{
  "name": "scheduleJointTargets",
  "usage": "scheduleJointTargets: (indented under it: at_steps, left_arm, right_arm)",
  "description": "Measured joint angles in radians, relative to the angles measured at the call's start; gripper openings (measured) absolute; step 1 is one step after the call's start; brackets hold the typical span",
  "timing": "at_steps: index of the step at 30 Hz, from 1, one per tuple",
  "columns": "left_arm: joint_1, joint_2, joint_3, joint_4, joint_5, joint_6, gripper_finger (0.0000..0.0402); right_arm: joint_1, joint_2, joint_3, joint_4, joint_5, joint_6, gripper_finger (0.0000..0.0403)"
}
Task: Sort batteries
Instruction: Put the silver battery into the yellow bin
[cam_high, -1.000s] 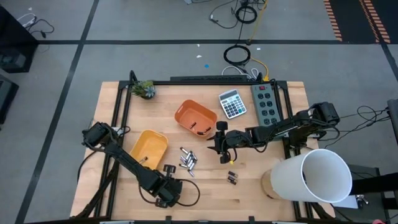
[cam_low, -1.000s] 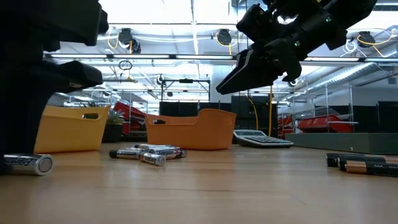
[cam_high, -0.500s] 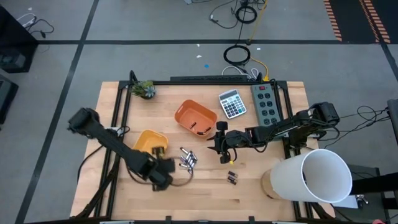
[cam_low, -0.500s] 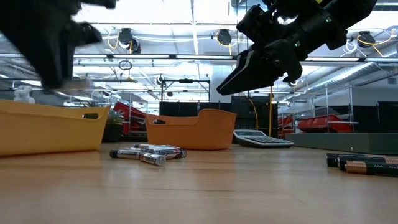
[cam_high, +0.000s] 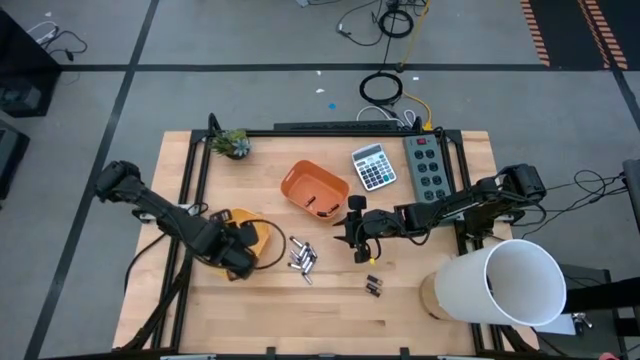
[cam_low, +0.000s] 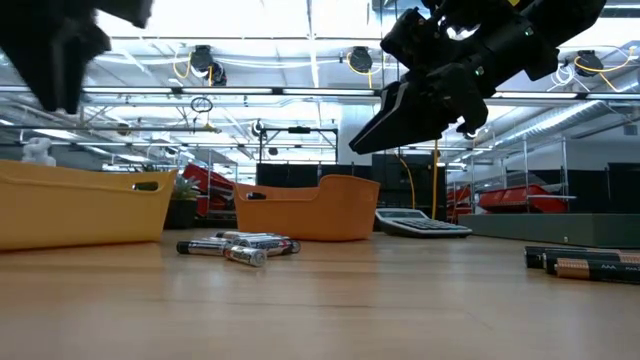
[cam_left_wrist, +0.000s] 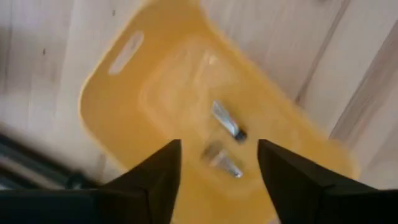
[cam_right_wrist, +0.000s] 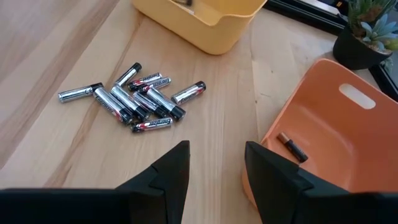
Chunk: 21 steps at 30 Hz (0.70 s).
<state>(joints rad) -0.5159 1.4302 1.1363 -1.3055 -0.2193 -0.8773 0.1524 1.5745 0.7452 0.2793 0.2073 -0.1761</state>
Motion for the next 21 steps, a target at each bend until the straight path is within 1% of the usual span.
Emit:
scheduleJointTargets:
  at_steps: [3, 5, 8, 11, 14, 16, 21]
  left_arm:
    - [0.036, 0.036, 0.000, 0.123, -0.014, 0.052, 0.0237]
    - [0.050, 0.088, 0.001, 0.239, -0.013, 0.138, 0.0233]
    - [0.066, 0.190, 0.001, 0.401, 0.024, 0.276, 0.0222]
    - [0.080, 0.280, 0.001, 0.522, 0.045, 0.366, 0.0214]
    - [0.085, 0.343, 0.001, 0.594, 0.049, 0.449, 0.0208]
    - [0.085, 0.366, 0.001, 0.617, 0.032, 0.491, 0.0204]
    - [0.104, 0.389, 0.001, 0.651, 0.032, 0.523, 0.0195]
  right_arm:
    - [0.000, 0.000, 0.000, 0.001, 0.000, 0.001, 0.0146]
    - [0.000, 0.000, 0.000, 0.001, 0.000, 0.004, 0.0146]
    - [0.000, 0.000, 0.000, 0.001, 0.000, 0.004, 0.0146]
    - [0.000, 0.000, 0.000, 0.001, 0.000, 0.004, 0.0146]
    - [0.000, 0.000, 0.000, 0.000, 0.000, 0.004, 0.0146]
    - [0.000, 0.000, 0.000, -0.003, 0.000, 0.003, 0.0146]
    - [0.000, 0.000, -0.003, -0.004, 0.000, 0.000, 0.0146]
